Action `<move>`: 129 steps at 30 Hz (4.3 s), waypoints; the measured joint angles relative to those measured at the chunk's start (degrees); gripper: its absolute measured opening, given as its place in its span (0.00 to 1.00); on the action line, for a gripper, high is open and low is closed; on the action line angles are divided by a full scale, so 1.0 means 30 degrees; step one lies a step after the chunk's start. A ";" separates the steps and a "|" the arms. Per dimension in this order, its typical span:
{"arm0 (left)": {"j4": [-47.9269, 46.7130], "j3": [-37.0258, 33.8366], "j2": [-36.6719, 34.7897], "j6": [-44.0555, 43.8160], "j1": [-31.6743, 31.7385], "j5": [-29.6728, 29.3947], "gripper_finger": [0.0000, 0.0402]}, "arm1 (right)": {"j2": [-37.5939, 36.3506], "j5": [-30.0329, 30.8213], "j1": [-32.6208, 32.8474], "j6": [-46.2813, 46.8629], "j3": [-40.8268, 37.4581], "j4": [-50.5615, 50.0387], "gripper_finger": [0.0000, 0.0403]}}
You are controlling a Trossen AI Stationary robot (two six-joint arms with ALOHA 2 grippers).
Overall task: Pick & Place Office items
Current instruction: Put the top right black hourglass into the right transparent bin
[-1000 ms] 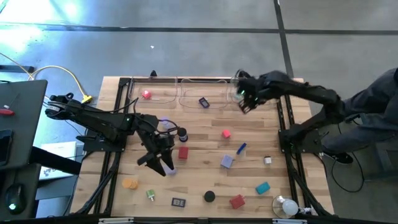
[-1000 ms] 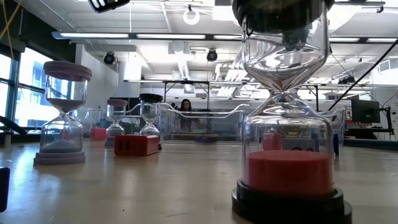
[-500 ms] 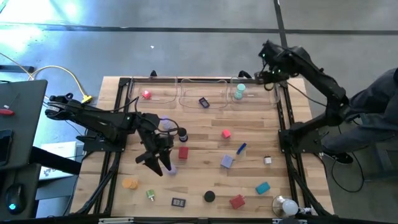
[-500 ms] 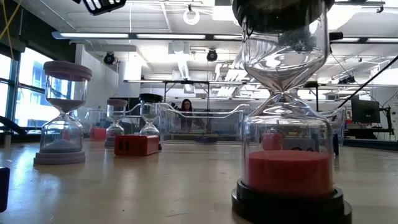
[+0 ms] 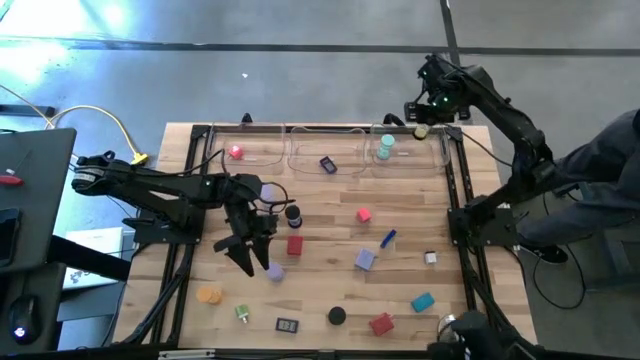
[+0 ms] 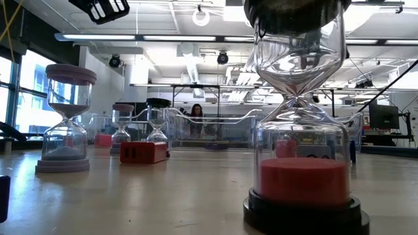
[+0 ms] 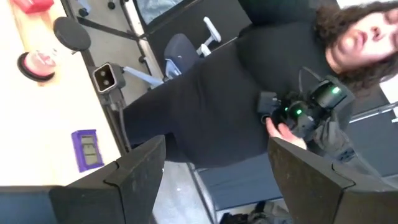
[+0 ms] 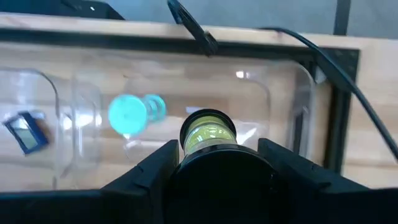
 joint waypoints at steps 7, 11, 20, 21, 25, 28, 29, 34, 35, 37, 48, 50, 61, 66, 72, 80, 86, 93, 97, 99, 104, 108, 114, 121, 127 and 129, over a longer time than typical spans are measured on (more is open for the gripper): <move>0.0770 -0.0007 -0.0001 -0.0362 0.1804 -0.0621 0.69 | 0.1867 -0.1261 -0.1567 -0.0691 0.0000 0.2385 0.47; 0.1993 -0.0007 -0.0002 -0.1925 0.2618 -0.1384 0.69 | 0.2979 -0.2422 -0.2716 -0.1112 0.0000 0.2773 0.47; 0.2878 -0.0015 0.0005 -0.1940 0.3423 -0.3359 0.69 | 0.3571 -0.2923 -0.2740 -0.3057 0.0000 0.1948 0.47; 0.2894 -0.0015 0.0005 -0.1947 0.3535 -0.3491 0.69 | 0.3571 -0.2798 -0.2752 -0.3131 0.0000 0.1949 0.47; 0.2991 -0.0015 0.0005 -0.1947 0.3944 -0.4109 0.69 | 0.3569 -0.2215 -0.2900 -0.3358 0.0000 0.1992 0.47; 0.3327 -0.0017 0.0005 -0.1935 0.4169 -0.4184 0.69 | 0.3714 -0.2712 -0.2920 -0.3064 0.0007 0.1844 0.47; 0.3425 -0.0018 0.0005 -0.1950 0.4216 -0.4273 0.69 | 0.3818 -0.2830 -0.2914 -0.3040 0.0007 0.1678 0.47; 0.3813 -0.0015 0.0005 -0.1947 0.4232 -0.4594 0.69 | 0.4365 -0.2951 -0.2448 -0.2658 0.0007 0.1616 0.47; 0.3800 -0.0021 0.0005 -0.1956 0.4232 -0.4596 0.69 | 0.4505 -0.2926 -0.2334 -0.2554 0.0007 0.1615 0.47; 0.3792 -0.0019 0.0005 -0.1969 0.4232 -0.4597 0.69 | 0.4827 -0.2957 -0.2100 -0.2227 0.0007 0.1673 0.47; 0.3781 -0.0017 0.0005 -0.1991 0.3669 -0.4537 0.69 | 0.6102 -0.2869 -0.0483 -0.1098 0.0007 0.1977 0.47; 0.3781 -0.0022 0.0005 -0.2042 0.3635 -0.4437 0.69 | 0.6207 -0.2678 -0.0231 -0.0758 0.0007 0.2193 0.47; 0.3774 -0.0015 0.0005 -0.2406 0.3402 -0.3752 0.69 | 0.6274 -0.0911 0.0554 0.0047 0.0007 0.2237 0.47; 0.3777 -0.0015 0.0005 -0.2399 0.2988 -0.3745 0.69 | 0.6274 -0.0705 0.0960 0.0228 0.0007 0.2246 0.47; 0.3774 -0.0015 0.0005 -0.2399 0.2778 -0.3745 0.69 | 0.6274 0.0022 0.1354 0.0078 -0.0069 0.1918 0.47; 0.3774 -0.0015 0.0005 -0.2392 0.2760 -0.3043 0.69 | 0.6252 0.0160 0.1620 0.0435 -0.1794 0.2311 0.47; 0.3774 -0.0015 0.0005 -0.2384 0.2760 -0.3006 0.69 | 0.6216 0.1236 0.2053 0.0472 -0.2398 0.2623 0.47; 0.3774 -0.0015 0.0005 -0.2297 0.2760 -0.2987 0.69 | 0.6180 0.2849 0.2147 0.0350 -0.2426 0.2261 0.47; 0.3774 -0.0015 0.0005 -0.2297 0.2760 -0.2942 0.69 | 0.6180 0.3575 0.2156 0.0333 -0.2426 0.2290 0.48; 0.3767 -0.0015 0.0005 -0.2304 0.2760 -0.2936 0.69 | 0.6180 0.3614 0.2115 0.0313 -0.2426 0.2327 0.48; 0.3774 -0.0015 0.0005 -0.2330 0.2760 -0.2936 0.69 | 0.6180 0.4165 0.1858 -0.0026 -0.2426 0.2371 0.48; 0.3774 -0.0015 0.0005 -0.2472 0.2760 -0.2944 0.69 | 0.6180 0.4527 0.1737 -0.0039 -0.2426 0.2371 0.47; 0.3774 -0.0015 0.0005 -0.2483 0.2760 -0.3086 0.69 | 0.6172 0.4589 0.1541 -0.0046 -0.2426 0.2509 0.53; 0.3774 -0.0015 0.0005 -0.2537 0.2760 -0.3162 0.69 | 0.6172 0.4628 0.1351 -0.0046 -0.2426 0.2655 0.49; 0.3774 -0.0015 0.0012 -0.2537 0.2760 -0.3264 0.69 | 0.6172 0.4590 0.1362 -0.0034 -0.2426 0.2613 0.57; 0.3774 -0.0015 0.0006 -0.2530 0.2760 -0.3330 0.69 | 0.6158 0.4605 0.1362 -0.0013 -0.2426 0.2496 0.60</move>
